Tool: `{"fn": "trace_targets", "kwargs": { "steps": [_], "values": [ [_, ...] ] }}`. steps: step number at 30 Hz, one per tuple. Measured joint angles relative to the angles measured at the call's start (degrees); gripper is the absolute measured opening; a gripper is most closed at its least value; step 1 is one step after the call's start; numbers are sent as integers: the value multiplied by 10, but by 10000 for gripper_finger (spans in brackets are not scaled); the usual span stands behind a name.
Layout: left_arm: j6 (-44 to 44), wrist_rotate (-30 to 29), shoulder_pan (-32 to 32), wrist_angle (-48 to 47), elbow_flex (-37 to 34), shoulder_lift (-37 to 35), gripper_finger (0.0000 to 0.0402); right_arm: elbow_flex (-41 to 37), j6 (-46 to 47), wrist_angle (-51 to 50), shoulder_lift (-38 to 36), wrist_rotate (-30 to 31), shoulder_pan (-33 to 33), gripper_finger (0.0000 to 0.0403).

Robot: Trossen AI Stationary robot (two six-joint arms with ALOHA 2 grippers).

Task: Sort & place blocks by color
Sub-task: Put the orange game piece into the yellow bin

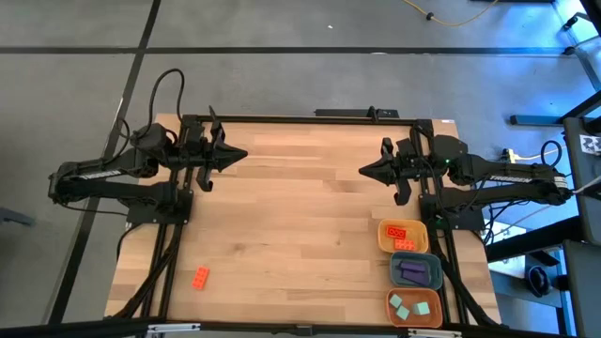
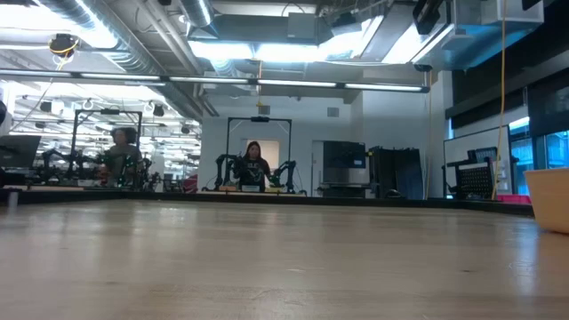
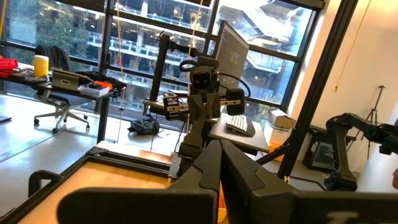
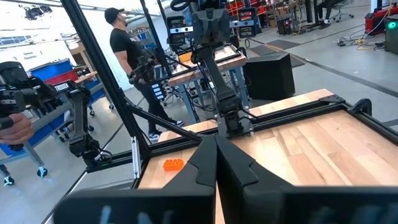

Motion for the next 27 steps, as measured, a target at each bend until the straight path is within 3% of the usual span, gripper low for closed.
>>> {"fn": "trace_targets", "kwargs": {
  "steps": [20, 27],
  "values": [
    [15, -11, 0, 0, 0, 0, 2, 0, 20, 15, 0, 0, 0, 0],
    [12, -17, 0, 0, 0, 0, 63, 0, 18, 15, 0, 0, 0, 0]
  ]
}}
